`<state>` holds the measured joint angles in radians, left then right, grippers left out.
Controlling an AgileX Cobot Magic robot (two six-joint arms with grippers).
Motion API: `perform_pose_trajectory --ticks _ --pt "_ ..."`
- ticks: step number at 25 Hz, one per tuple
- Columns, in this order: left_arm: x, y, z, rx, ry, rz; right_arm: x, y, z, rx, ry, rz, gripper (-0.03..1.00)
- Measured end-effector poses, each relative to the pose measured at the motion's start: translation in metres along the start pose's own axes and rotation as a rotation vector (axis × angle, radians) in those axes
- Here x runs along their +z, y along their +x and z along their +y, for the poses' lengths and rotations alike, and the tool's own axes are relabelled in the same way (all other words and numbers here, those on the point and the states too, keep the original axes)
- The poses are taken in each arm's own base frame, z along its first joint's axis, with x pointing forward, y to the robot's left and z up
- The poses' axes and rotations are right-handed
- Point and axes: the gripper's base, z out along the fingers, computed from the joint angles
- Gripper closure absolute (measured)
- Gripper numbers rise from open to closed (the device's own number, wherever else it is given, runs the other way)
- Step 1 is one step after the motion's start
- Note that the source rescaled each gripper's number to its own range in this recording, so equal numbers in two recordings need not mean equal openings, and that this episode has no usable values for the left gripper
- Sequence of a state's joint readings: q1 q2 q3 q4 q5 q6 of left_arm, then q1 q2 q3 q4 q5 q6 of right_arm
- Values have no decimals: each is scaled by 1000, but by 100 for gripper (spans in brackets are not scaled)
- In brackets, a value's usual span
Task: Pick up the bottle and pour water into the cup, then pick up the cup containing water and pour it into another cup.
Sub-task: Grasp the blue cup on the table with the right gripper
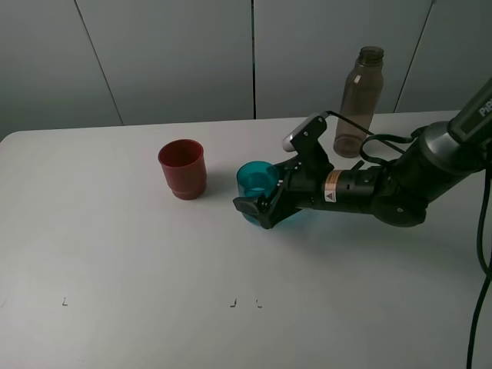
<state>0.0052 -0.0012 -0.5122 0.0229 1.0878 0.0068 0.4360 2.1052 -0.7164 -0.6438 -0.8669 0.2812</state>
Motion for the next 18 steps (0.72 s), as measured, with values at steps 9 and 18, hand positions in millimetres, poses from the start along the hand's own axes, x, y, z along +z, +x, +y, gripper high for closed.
perform_pose_trajectory --ticks 9,18 --pt "0 0 0 0 0 0 4 10 0 11 -10 31 -1" --pt "0 0 0 0 0 0 8 3 -3 -5 -11 9 -1"
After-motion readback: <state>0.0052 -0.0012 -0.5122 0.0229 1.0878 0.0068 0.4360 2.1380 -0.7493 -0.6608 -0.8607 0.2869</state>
